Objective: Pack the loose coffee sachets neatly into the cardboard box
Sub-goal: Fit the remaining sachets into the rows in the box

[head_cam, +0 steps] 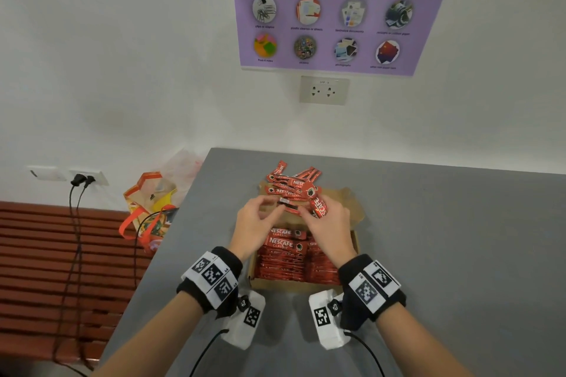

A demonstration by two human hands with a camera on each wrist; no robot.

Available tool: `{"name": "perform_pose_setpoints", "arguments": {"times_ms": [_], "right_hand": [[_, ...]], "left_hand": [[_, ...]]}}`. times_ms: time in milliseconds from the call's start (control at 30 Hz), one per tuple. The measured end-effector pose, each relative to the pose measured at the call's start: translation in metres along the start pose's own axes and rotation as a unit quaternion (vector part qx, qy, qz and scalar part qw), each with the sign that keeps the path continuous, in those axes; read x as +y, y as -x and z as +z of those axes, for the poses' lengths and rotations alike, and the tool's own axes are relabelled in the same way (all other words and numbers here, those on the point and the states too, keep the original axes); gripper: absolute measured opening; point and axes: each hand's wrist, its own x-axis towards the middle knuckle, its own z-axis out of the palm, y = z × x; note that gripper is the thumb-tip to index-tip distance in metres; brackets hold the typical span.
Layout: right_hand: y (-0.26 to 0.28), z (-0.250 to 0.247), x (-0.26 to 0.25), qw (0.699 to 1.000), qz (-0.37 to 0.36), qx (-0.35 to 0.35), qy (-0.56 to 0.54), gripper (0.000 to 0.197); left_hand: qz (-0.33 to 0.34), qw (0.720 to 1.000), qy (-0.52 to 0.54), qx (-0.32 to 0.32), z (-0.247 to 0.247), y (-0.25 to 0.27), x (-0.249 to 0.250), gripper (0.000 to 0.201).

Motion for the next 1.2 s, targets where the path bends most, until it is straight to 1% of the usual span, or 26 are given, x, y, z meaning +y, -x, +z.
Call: {"name": "perform_pose_setpoints", "arguments": {"times_ms": [33,67,133,167,233,300,333,400,467,500,533,600,667,733,800,900,933,967,1033,1100,1167,1200], "right_hand": [[0.000,0.003,-0.001,1.000,-0.005,0.004,0.006,0.015],[0.002,0.006,-0.003,1.000,-0.010,0.000,0.009,0.013],[0.004,0.010,-0.006,1.000,-0.008,-0.020,-0.008,0.006],[0.005,0.011,-0.008,0.999,-0.009,-0.029,-0.018,0.007],[0.006,0.010,-0.008,0.998,-0.012,-0.043,-0.037,0.015],[0.004,0.006,-0.006,0.997,-0.004,-0.050,-0.059,0.011],[0.003,0.004,-0.005,0.996,0.003,-0.042,-0.074,0.008],[-0.001,-0.002,0.000,0.995,0.021,0.007,-0.097,0.006],[-0.004,-0.009,0.007,0.993,0.038,0.067,-0.094,0.007],[-0.004,-0.012,0.009,0.992,0.048,0.076,-0.092,0.007],[-0.003,-0.014,0.010,0.992,0.058,0.065,-0.089,0.007],[-0.001,-0.014,0.012,0.995,0.070,0.012,-0.074,0.009],[0.001,-0.011,0.014,0.997,0.065,-0.033,-0.037,0.006],[0.003,-0.010,0.017,0.997,0.053,-0.049,0.010,0.006],[0.003,-0.010,0.019,0.996,0.050,-0.062,0.023,0.007],[0.003,-0.009,0.013,0.992,0.026,-0.119,0.024,0.005],[0.002,-0.008,0.009,0.991,0.009,-0.129,0.022,0.004],[0.001,-0.007,0.005,0.992,-0.008,-0.126,0.015,0.002],[-0.001,-0.005,0.000,0.994,-0.028,-0.102,-0.010,0.004],[-0.002,-0.003,0.000,0.995,-0.031,-0.092,-0.019,0.007],[0.001,-0.003,0.005,0.994,-0.022,-0.111,-0.003,0.007],[0.002,-0.004,0.009,0.991,-0.013,-0.130,0.007,0.005]], "left_hand": [[0.000,1.000,0.018,-0.019,0.002,0.003,0.004,0.010],[0.000,0.998,0.043,-0.049,0.005,0.006,0.009,0.011],[0.000,0.991,0.093,-0.099,0.010,0.013,0.018,0.019],[-0.001,0.987,0.119,-0.106,0.011,0.015,0.020,0.021],[-0.008,0.981,0.166,-0.095,0.010,0.015,0.018,0.022],[-0.008,0.981,0.177,-0.077,0.007,0.014,0.014,0.019],[-0.003,0.983,0.168,-0.068,0.005,0.014,0.012,0.020],[-0.002,0.988,0.147,-0.054,0.001,0.013,0.009,0.022],[-0.022,0.990,0.130,-0.043,-0.004,0.012,0.007,0.021],[-0.028,0.992,0.119,-0.040,-0.006,0.010,0.005,0.020],[-0.025,0.994,0.104,-0.039,-0.008,0.009,0.004,0.018],[-0.018,0.996,0.080,-0.045,-0.010,0.007,0.003,0.015],[-0.014,0.998,0.043,-0.046,-0.011,0.006,0.000,0.013],[-0.006,0.998,-0.032,-0.051,-0.012,0.005,-0.006,0.010],[0.006,0.993,-0.093,-0.070,-0.013,0.006,-0.009,0.006],[0.063,0.981,-0.164,-0.088,-0.012,0.007,-0.005,0.016],[0.078,0.980,-0.164,-0.087,-0.010,0.007,-0.001,0.016],[0.083,0.982,-0.151,-0.083,-0.008,0.006,0.003,0.012],[0.065,0.991,-0.096,-0.068,-0.004,0.004,0.008,0.005],[0.036,0.997,-0.011,-0.061,-0.002,0.004,0.010,0.015],[0.017,0.997,0.060,-0.054,-0.004,0.005,0.009,0.023],[0.015,0.996,0.076,-0.053,-0.005,0.006,0.008,0.027]]}}
